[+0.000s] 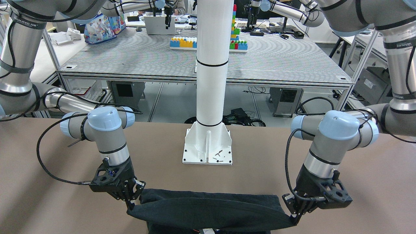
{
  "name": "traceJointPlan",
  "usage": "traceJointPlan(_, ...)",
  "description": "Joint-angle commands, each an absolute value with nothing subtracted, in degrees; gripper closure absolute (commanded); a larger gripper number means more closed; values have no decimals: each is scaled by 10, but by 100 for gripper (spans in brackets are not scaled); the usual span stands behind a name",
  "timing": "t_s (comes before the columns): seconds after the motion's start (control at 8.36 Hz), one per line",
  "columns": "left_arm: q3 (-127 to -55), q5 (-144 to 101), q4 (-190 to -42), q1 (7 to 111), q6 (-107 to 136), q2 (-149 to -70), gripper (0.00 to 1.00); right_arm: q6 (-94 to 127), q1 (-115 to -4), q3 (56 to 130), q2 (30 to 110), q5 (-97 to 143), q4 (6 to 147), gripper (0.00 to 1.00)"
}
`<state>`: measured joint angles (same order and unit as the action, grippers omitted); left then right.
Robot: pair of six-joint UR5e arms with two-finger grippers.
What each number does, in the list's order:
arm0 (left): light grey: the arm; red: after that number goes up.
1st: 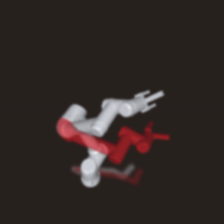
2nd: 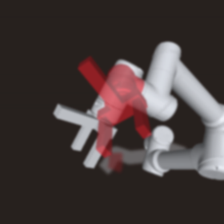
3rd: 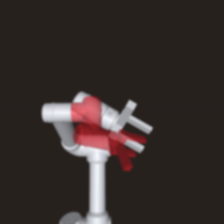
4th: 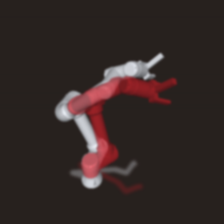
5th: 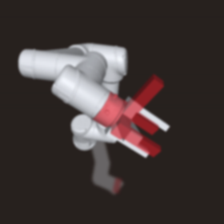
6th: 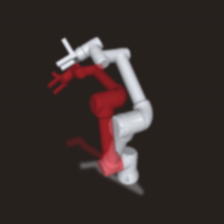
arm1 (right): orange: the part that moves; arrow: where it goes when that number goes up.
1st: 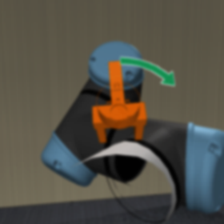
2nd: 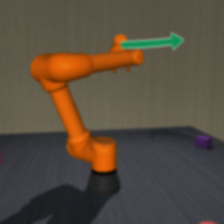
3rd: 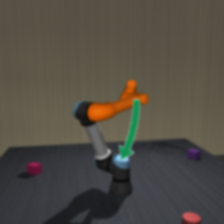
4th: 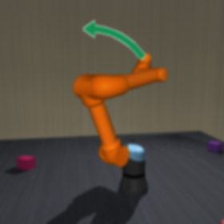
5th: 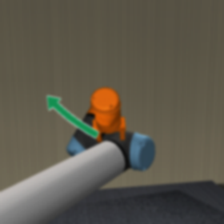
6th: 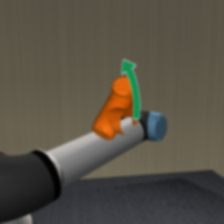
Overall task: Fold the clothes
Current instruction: 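Release the hem and move both grippers to the folded edge's corners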
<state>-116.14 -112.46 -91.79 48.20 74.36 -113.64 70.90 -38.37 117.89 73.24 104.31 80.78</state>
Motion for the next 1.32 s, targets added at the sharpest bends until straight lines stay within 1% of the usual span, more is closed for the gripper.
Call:
traceJointPlan(0.0, -1038, -1103, -923, 492, 713, -1197, 100, 708, -412, 1095, 666, 1043, 809, 100)
traceJointPlan(0.24, -935, -1069, -995, 492, 703, -1212, 100, 708, -413, 1014, 623, 1042, 800, 100)
traceJointPlan(0.36, -886, -1064, -1045, 491, 690, -1214, 100, 708, -413, 972, 608, 1042, 796, 100)
traceJointPlan(0.48, -845, -1063, -1089, 491, 685, -1214, 100, 707, -412, 946, 608, 1036, 771, 100)
traceJointPlan(0.6, -820, -1063, -1115, 490, 674, -1213, 100, 692, -411, 918, 609, 1031, 738, 100)
traceJointPlan(0.72, -821, -1063, -1123, 493, 651, -1212, 100, 660, -411, 905, 609, 1029, 714, 92)
traceJointPlan(0.84, -826, -1066, -1124, 494, 637, -1212, 72, 655, -417, 906, 609, 1030, 713, 52)
traceJointPlan(0.96, -839, -1068, -1132, 496, 606, -1208, 1, 653, -424, 911, 608, 1033, 713, 7)
traceJointPlan(1.08, -877, -1080, -1132, 506, 571, -1192, 0, 634, -441, 918, 608, 1043, 714, 6)
traceJointPlan(1.2, -896, -1136, -1134, 524, 548, -1183, 0, 590, -444, 924, 608, 1048, 714, 6)
